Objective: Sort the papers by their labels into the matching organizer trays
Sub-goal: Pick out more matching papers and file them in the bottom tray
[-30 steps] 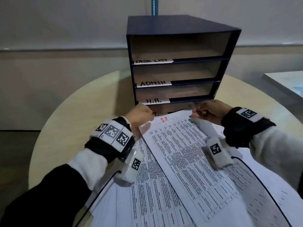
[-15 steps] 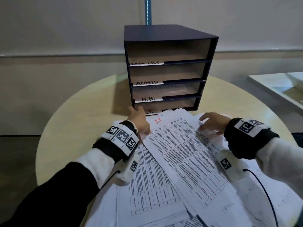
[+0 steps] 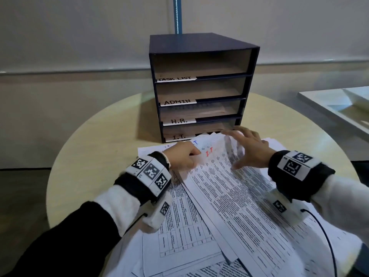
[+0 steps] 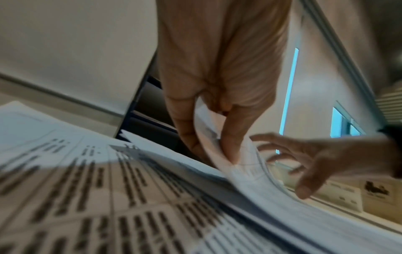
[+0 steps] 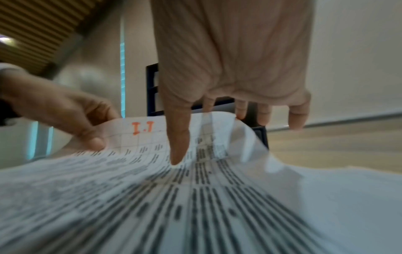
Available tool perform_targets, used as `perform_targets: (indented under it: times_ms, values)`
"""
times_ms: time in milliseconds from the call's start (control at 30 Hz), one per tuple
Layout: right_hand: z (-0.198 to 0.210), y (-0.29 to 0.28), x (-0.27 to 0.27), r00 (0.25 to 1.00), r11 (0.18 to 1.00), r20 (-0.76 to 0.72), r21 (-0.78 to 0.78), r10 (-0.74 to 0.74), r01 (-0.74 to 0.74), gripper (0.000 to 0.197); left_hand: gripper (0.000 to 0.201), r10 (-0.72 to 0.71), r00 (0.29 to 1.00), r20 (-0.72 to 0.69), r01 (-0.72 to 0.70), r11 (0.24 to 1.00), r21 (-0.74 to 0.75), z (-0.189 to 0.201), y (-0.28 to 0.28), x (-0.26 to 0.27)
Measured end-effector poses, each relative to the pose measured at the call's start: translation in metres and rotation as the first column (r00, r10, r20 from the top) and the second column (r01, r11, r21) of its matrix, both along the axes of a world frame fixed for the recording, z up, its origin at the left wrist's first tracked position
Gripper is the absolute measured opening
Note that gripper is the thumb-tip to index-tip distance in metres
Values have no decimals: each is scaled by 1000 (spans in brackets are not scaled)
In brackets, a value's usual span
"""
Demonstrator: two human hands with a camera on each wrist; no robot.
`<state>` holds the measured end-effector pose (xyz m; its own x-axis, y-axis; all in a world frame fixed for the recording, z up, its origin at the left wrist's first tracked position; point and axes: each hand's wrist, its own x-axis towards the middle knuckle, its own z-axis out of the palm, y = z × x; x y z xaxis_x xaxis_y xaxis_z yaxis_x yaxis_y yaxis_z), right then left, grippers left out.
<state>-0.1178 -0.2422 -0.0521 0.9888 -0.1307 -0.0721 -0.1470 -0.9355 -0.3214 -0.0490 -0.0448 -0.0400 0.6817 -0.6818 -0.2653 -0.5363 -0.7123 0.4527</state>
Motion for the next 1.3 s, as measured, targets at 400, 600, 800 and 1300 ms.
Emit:
perform_targets:
  times_ms: [400, 600, 800, 1300]
  values:
    - [-2, 23, 6, 986, 924, 83, -369, 146, -105, 21, 20, 476, 760, -443, -640, 669, -379, 3, 20, 24]
    - [-5, 25, 5, 982, 925, 92, -359, 167, -124, 9, 17, 582, 719, -379, -679, 705, -205, -12, 27, 28]
    - [-9, 21, 6, 966, 958, 197, -264, 170, -115, 25, 36, 508, 732, -454, -678, 480, -556, -14, 22, 18]
    - [33, 9, 1, 859, 978, 488, -198, 153, -61, 20, 38, 292, 946, -145, -319, 739, -593, 14, -2, -4]
